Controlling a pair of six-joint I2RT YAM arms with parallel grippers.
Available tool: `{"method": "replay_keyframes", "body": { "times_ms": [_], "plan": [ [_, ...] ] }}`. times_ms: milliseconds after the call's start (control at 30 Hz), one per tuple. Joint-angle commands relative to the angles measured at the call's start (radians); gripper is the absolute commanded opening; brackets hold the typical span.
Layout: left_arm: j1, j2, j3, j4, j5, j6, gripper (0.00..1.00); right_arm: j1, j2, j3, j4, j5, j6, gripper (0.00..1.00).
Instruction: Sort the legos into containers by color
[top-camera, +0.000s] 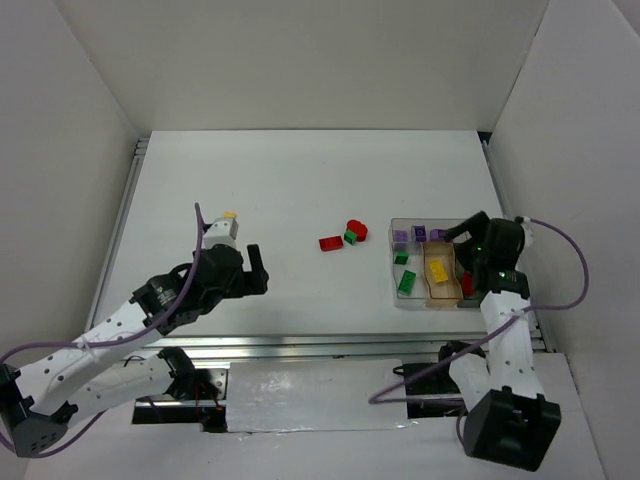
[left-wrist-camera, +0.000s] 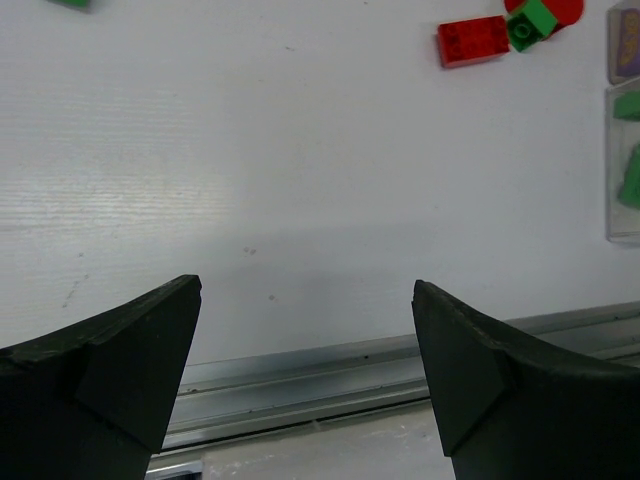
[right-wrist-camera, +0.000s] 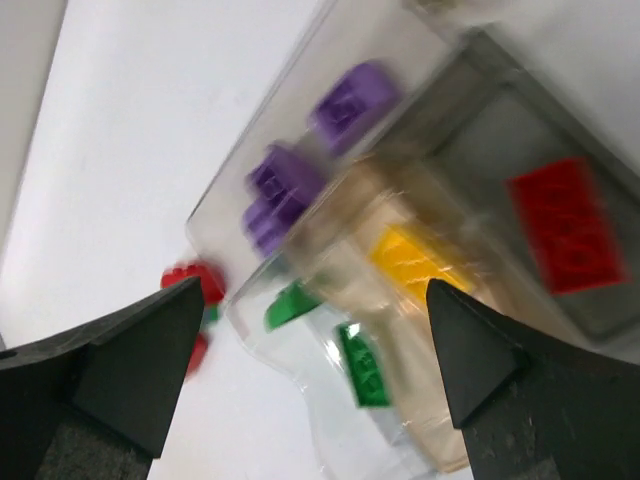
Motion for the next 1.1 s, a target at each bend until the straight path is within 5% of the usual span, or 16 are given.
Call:
{"method": "replay_keyframes", "body": {
  "times_ms": [0,33,133,367,500,1067],
  "plan": [
    [0.003,0.021,0.080,-0.068,-0.125,-0.070,0.99,0.251,0.000,0.140,0.104,0.013,-0.045,1.00],
    [0.005,0.030,0.102,-0.111,-0.169,-0.119,1.00,0.475,0.061,0.243,0.051,0.107,-0.056,1.00],
    [0.029,0.091,0.209,-0.309,-0.287,-0.188,1.00,0.794,0.263,0.454,-0.026,0.302,-0.131,1.00],
    [0.238,0.053,0.279,-0.319,-0.211,-0.029,1.00,1.054,0.905,0.979,-0.294,0.442,-0.257,1.00],
    [0.259,0.007,0.239,-0.253,-0.177,0.100,1.00,1.114,1.143,1.122,-0.368,0.509,-0.239,1.00],
    [0.261,-0.010,0.176,-0.164,-0.051,0.163,0.99,1.036,1.180,0.928,-0.213,0.364,-0.292,1.00]
  ]
}}
